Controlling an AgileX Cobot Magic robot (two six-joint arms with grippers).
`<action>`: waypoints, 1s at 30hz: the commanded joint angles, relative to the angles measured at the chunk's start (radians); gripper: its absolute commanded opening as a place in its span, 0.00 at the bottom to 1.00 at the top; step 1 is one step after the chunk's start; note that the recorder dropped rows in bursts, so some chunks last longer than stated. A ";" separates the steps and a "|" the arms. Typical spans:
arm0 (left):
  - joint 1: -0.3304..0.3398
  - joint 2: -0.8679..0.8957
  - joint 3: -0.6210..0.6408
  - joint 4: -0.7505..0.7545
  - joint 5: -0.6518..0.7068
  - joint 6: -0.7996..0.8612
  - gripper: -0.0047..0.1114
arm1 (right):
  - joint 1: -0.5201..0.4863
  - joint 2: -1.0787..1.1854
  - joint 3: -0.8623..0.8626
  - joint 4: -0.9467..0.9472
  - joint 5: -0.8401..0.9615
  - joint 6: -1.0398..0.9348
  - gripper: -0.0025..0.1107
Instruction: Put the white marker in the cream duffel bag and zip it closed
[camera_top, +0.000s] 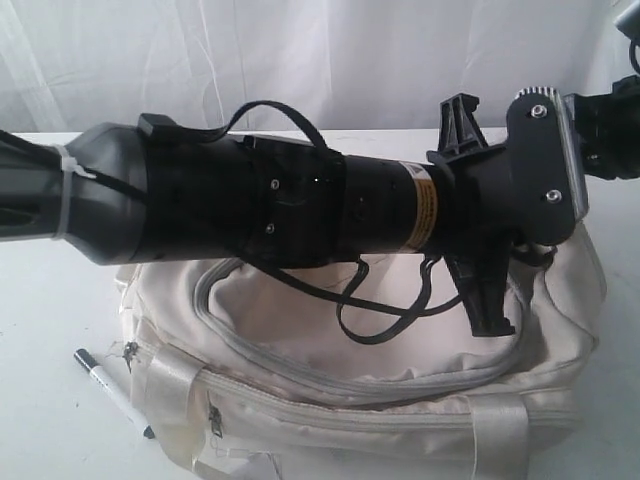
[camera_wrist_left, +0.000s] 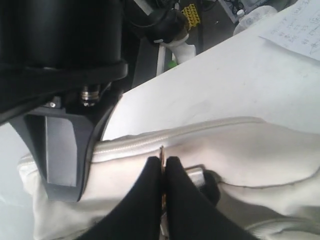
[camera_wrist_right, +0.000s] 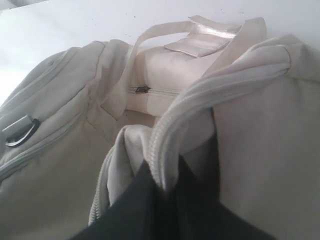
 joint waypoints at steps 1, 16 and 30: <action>-0.025 -0.031 -0.001 0.050 0.048 -0.087 0.04 | -0.013 0.014 -0.005 0.019 -0.025 -0.011 0.02; -0.109 -0.148 0.175 0.243 0.012 -0.327 0.04 | -0.019 0.110 -0.065 -0.001 -0.078 -0.009 0.02; -0.184 -0.247 0.319 0.240 0.010 -0.399 0.04 | -0.019 0.194 -0.156 -0.028 -0.089 0.026 0.02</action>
